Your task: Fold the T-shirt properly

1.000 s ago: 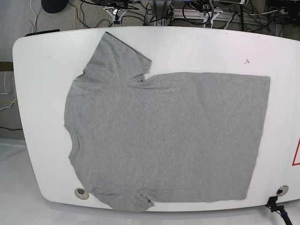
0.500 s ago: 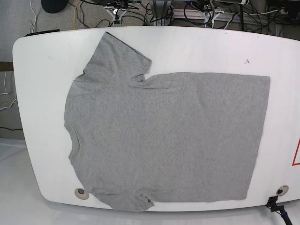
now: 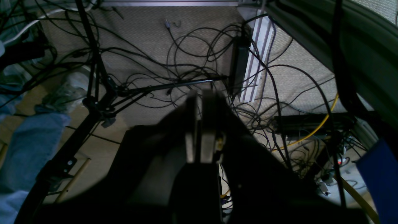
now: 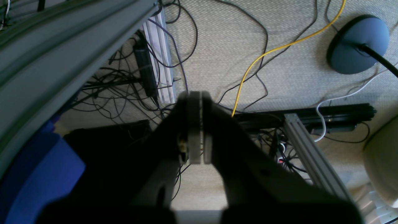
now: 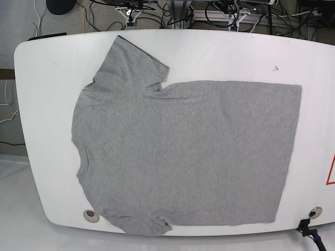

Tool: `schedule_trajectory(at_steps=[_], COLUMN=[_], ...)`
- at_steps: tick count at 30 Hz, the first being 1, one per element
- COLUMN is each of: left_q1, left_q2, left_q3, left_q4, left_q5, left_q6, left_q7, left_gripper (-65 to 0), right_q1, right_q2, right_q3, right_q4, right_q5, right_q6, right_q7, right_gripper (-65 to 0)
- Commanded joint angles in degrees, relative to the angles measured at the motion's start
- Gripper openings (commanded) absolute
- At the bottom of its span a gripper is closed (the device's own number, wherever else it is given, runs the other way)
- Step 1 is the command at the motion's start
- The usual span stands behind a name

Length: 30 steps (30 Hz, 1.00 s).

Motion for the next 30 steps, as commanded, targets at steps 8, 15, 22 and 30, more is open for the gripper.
schedule_trajectory(at_steps=[8,15,22,30], left_q1=[-0.1,-0.1,-0.1,0.0], left_q2=[-0.3,-0.2,-0.3,-0.2], left_q3=[0.4,0.4,0.4,0.6], left_q4=[0.1,0.1,0.2,0.2], left_q5=[0.1,0.3,0.1,0.2], left_q6=[0.2,0.5,0.4,0.2], left_q7=[-1.0,-1.2,-0.7,-0.9], left_gripper=[-65.0,-65.0,-65.0,-65.0], right_q1=[-0.5,-0.4,-0.4,-0.5], right_q2=[0.0,0.1,0.1,0.1], right_q3=[-0.2,-0.2,-0.3,-0.3], right_q4=[2.2,2.0,2.2,2.6], right_q5=[-0.3,-0.2,-0.4,-0.3], right_q6=[0.8,0.9,0.7,0.8], right_q7=[0.1,0.2,0.1,0.3], right_gripper=[-65.0,-65.0,-65.0,-65.0])
